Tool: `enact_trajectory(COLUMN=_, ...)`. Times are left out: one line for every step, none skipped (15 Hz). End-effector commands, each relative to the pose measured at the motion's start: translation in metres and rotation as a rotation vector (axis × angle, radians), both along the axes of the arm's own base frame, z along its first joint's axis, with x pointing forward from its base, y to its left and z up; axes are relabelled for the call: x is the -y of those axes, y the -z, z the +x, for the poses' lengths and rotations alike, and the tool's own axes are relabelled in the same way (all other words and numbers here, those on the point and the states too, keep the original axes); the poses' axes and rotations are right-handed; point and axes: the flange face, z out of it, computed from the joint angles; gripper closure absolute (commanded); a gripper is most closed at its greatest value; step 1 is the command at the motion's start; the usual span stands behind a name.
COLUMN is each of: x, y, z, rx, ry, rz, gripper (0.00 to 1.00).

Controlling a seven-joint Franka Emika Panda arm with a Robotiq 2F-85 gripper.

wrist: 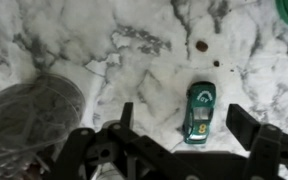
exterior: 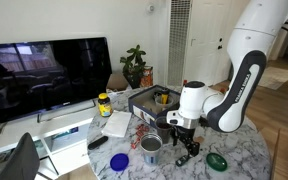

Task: Make the brown object to the left lie flat on the table and then put the car plush toy on top of it

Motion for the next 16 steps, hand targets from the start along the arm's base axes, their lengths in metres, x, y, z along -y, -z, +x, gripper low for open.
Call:
enact_trajectory(x=-0.004, y=0.017, z=0.007, rx=-0.051, ry=-0.009, rz=0.034, gripper=0.13)
enact_trajectory(x=-0.005, y=0.018, z=0.008, rx=-0.057, ry=-0.009, rz=0.042, gripper=0.12)
enact_trajectory(x=-0.005, y=0.021, z=0.008, rx=-0.064, ry=-0.003, rz=0.047, gripper=0.15)
enact_trajectory(x=-0.004, y=0.022, z=0.008, rx=-0.066, ry=0.0, rz=0.05, gripper=0.12)
enact_trajectory(x=-0.004, y=0.023, z=0.007, rx=-0.071, ry=0.004, rz=0.051, gripper=0.16)
enact_trajectory(x=-0.003, y=0.024, z=0.007, rx=-0.073, ry=0.009, rz=0.048, gripper=0.26)
enact_trajectory(x=-0.002, y=0.023, z=0.008, rx=-0.074, ry=0.017, rz=0.043, gripper=0.41)
enact_trajectory(x=0.0, y=0.023, z=0.008, rx=-0.072, ry=0.024, rz=0.038, gripper=0.44)
enact_trajectory(x=0.002, y=0.021, z=0.008, rx=-0.068, ry=0.028, rz=0.038, gripper=0.51)
enact_trajectory(x=0.002, y=0.02, z=0.011, rx=-0.062, ry=0.033, rz=0.034, gripper=0.58)
enact_trajectory(x=0.002, y=0.019, z=0.012, rx=-0.059, ry=0.034, rz=0.035, gripper=0.68)
enact_trajectory(x=0.003, y=0.018, z=0.014, rx=-0.057, ry=0.035, rz=0.033, gripper=0.75)
enact_trajectory(x=0.003, y=0.017, z=0.014, rx=-0.058, ry=0.034, rz=0.03, gripper=0.84)
enact_trajectory(x=0.004, y=0.015, z=0.013, rx=-0.058, ry=0.035, rz=0.026, gripper=0.9)
enact_trajectory(x=0.006, y=0.012, z=0.011, rx=-0.056, ry=0.04, rz=0.017, gripper=0.96)
enact_trajectory(x=0.011, y=0.006, z=0.007, rx=-0.056, ry=0.056, rz=0.006, gripper=0.93)
